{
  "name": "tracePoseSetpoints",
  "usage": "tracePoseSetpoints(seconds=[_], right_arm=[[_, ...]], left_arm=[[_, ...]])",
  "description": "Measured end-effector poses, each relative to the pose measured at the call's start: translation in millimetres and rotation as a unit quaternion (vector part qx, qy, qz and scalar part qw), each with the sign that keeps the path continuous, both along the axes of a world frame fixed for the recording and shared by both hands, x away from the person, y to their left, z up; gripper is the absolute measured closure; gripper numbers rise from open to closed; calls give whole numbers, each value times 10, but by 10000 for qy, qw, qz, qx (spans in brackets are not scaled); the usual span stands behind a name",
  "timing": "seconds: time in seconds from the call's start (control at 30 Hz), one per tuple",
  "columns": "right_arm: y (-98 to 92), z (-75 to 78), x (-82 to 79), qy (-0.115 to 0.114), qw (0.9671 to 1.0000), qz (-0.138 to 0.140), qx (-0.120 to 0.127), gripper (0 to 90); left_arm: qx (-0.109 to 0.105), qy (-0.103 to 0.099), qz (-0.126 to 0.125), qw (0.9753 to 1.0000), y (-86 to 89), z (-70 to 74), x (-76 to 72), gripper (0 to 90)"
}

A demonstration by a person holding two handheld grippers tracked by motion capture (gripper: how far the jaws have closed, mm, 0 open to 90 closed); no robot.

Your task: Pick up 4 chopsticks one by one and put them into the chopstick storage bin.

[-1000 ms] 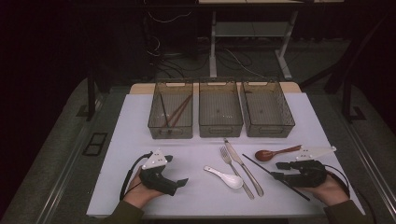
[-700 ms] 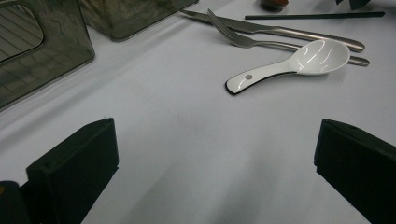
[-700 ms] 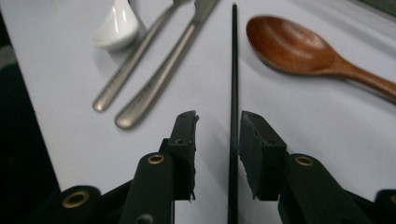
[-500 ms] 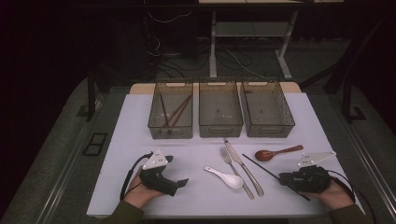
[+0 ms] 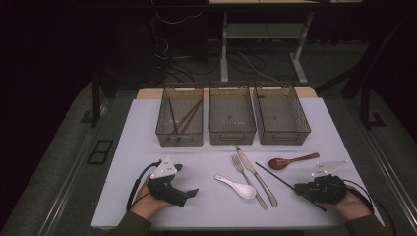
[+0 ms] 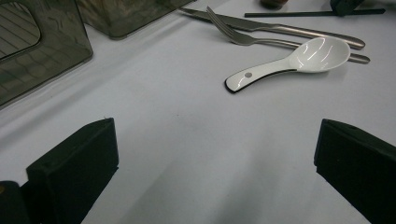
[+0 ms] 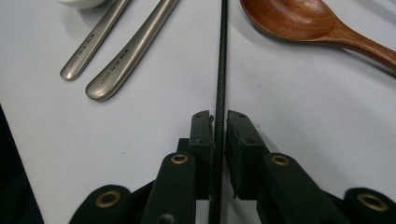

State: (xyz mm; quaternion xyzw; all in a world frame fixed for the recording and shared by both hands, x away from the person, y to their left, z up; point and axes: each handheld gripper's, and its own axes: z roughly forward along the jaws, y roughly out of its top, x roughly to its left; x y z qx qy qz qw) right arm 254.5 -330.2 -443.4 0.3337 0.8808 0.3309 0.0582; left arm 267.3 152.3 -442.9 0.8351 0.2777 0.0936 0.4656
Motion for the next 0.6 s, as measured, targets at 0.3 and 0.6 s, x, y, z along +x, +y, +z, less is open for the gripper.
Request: tracePoseSetpoints(seconds=[0.3, 0.6], right_arm=[[18, 5, -7, -66, 9999, 7, -121, 850], [3, 27, 22, -58, 10000, -2, 16, 853]], left_arm=[[20, 10, -15, 10000, -5, -1, -2, 0], [36, 6, -28, 10000, -1, -3, 2, 0]])
